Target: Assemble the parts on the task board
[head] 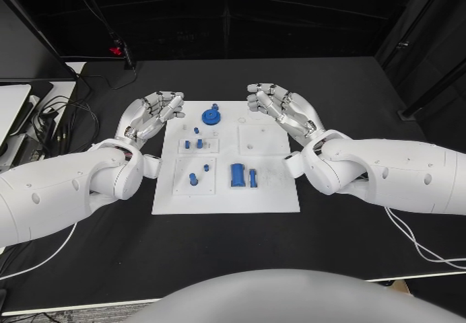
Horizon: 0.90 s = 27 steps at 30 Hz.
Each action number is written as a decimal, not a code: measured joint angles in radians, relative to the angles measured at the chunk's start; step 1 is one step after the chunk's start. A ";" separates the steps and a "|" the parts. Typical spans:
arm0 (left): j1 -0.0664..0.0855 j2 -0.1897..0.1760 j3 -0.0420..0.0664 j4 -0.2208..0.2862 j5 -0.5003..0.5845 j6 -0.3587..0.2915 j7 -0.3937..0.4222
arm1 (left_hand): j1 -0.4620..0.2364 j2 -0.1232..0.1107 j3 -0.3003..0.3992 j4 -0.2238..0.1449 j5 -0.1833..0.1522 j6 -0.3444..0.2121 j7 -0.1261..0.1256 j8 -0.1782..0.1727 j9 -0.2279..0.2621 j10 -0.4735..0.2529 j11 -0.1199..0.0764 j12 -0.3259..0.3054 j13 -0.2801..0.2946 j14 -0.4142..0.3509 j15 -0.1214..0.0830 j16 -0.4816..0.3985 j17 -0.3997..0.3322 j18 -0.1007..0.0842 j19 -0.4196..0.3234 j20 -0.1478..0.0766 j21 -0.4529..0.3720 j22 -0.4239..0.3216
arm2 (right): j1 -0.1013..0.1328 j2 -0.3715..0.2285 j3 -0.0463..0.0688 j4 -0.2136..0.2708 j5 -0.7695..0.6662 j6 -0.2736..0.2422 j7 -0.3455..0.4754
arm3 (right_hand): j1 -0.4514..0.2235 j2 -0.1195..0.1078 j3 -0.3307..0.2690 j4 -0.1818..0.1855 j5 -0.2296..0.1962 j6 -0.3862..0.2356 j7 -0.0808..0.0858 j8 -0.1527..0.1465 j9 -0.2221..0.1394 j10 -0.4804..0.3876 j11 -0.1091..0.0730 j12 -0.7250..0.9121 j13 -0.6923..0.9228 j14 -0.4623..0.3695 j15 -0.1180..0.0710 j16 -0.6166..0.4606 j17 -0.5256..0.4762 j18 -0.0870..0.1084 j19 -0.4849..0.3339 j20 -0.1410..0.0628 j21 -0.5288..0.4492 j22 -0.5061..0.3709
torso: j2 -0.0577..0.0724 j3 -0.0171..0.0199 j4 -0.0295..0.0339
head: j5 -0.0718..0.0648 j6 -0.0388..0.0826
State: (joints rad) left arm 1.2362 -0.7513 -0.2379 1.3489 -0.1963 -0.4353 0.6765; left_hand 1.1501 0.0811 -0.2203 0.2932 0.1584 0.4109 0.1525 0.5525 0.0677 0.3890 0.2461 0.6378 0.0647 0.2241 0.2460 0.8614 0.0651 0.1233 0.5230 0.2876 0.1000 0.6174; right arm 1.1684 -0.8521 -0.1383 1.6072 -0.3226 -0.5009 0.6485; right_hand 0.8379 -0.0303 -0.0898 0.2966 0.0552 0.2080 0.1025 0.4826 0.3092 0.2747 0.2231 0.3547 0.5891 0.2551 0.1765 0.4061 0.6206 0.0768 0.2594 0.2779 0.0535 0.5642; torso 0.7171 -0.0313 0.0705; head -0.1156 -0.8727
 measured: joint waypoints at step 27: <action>-0.186 -0.028 0.236 0.217 0.155 -0.266 -0.125 | -1.144 -0.082 0.220 -0.290 -0.155 -0.406 -0.152 -0.550 -0.067 -0.386 -0.246 -0.634 -0.064 -0.223 -0.242 -0.858 -0.064 -0.117 -0.520 -0.288 -0.097 -0.616 | -0.120 0.071 0.137 -0.038 0.265 -0.211 -0.104 | -0.832 0.030 0.090 -0.293 -0.052 -0.203 -0.103 -0.479 -0.308 -0.269 -0.223 -0.351 -0.588 -0.252 -0.177 -0.403 -0.620 -0.070 -0.259 -0.273 -0.050 -0.563 | -0.126 0.0227 -0.0509 | 0.095 0.226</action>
State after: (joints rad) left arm 1.0498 -0.7791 -0.0019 1.5660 -0.0416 -0.7015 0.5515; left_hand 0.0058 -0.0007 -0.0001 0.0031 0.0036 0.0053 0.0003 0.0027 0.0009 0.0032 -0.0003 0.0036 0.0010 0.0008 0.0044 0.0035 0.0010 0.0062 0.0033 -0.0001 0.0034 0.0009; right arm 1.0488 -0.7812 -0.0013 1.5692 -0.0577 -0.7121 0.5448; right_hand 0.0063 -0.0007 0.0002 0.0041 0.0028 0.0052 -0.0004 0.0035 0.0009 0.0053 0.0000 0.0035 0.0009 0.0036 -0.0001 0.0035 0.0009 0.0066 -0.0001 0.0052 0.0034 0.0009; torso 0.5913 -0.0085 0.0196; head -0.0209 -0.6466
